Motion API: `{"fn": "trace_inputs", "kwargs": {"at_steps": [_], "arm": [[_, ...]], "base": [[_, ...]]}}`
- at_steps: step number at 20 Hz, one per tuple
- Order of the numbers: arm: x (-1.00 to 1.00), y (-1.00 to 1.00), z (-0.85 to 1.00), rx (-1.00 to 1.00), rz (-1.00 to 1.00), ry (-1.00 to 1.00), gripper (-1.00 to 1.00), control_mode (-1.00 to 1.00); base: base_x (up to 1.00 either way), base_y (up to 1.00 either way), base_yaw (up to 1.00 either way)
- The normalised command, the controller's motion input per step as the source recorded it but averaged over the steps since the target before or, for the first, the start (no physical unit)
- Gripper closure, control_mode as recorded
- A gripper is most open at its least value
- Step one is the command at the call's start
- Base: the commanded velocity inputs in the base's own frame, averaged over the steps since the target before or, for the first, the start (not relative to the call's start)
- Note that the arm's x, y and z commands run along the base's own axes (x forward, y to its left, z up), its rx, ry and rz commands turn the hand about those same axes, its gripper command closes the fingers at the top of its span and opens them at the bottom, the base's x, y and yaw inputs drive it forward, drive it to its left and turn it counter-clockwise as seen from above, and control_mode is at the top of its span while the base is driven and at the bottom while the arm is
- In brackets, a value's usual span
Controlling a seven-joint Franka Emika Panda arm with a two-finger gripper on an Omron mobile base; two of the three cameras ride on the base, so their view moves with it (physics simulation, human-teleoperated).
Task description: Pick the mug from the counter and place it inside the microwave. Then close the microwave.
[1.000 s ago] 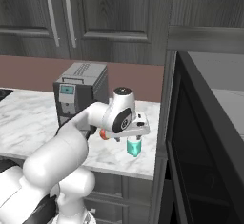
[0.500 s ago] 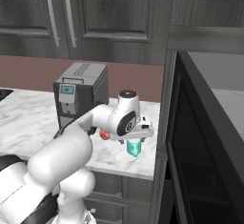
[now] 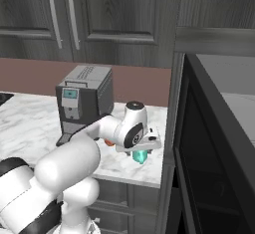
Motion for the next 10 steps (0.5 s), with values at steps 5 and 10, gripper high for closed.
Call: {"fn": "trace_inputs", "kwargs": {"at_steps": [5, 10], "arm": [[0.17, -0.01, -0.09, 0.00, 0.00, 0.00, -1.00, -1.00], [0.26, -0.08, 0.00, 0.00, 0.00, 0.00, -1.00, -1.00]], "base": [[0.00, 0.00, 0.00], [0.00, 0.00, 0.00]]}}
